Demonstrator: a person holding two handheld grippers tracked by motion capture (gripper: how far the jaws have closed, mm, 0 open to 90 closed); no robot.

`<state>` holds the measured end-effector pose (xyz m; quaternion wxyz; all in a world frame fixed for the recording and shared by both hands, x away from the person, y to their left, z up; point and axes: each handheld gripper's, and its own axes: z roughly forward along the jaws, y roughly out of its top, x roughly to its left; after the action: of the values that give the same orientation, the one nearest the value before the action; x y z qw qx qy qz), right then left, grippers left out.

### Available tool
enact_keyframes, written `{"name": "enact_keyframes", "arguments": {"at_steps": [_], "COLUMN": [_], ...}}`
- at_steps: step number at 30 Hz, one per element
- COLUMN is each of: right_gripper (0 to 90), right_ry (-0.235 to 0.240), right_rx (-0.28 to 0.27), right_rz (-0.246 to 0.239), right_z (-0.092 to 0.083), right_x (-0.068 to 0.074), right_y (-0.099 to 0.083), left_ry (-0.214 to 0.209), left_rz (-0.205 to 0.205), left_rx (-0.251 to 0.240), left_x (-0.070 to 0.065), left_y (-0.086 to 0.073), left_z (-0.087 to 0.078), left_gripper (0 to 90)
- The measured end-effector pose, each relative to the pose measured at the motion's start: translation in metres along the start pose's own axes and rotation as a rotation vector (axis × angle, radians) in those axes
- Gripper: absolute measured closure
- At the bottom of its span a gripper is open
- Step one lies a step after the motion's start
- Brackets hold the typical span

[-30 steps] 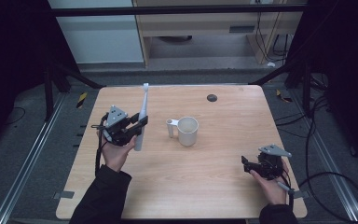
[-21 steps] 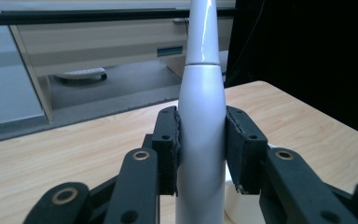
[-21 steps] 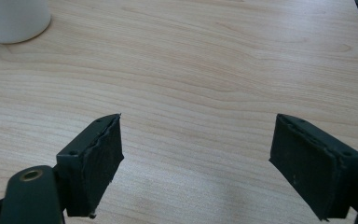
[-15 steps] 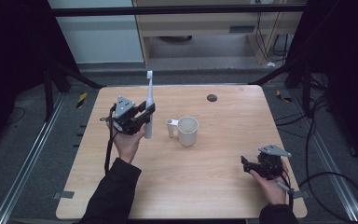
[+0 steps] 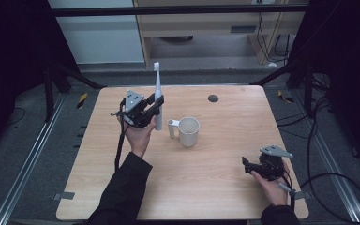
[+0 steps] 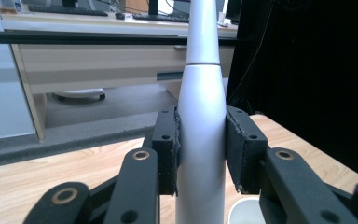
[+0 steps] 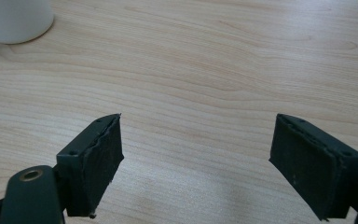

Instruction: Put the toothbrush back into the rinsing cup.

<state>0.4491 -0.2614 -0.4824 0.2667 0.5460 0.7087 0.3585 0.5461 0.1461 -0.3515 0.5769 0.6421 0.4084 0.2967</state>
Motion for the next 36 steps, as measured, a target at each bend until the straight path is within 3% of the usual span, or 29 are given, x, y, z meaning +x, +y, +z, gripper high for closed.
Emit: {"name": "enact_keyframes", "arguments": {"at_steps": [15,27,36], "right_gripper": [16.8,16.8,16.8], "right_ry": [0.002,0.007,0.011], "right_rx": [-0.001,-0.006,-0.01], "right_rz": [0.001,0.015,0.013], "right_z": [0.0,0.0,0.0], "right_x": [-0.002,-0.002,-0.002], "right_y": [0.0,0.0,-0.001], "left_ry": [-0.027,-0.065,-0.1], "left_rz": [-0.009,0.014,-0.004], "left_rx": [-0.051,-0.058,-0.06], "left_x": [-0.018,-0.038,-0.048], "left_y": [0.008,0.007,0.005], "left_z": [0.018,0.033,0.045], "left_gripper": [66.6,66.6,66.6]}}
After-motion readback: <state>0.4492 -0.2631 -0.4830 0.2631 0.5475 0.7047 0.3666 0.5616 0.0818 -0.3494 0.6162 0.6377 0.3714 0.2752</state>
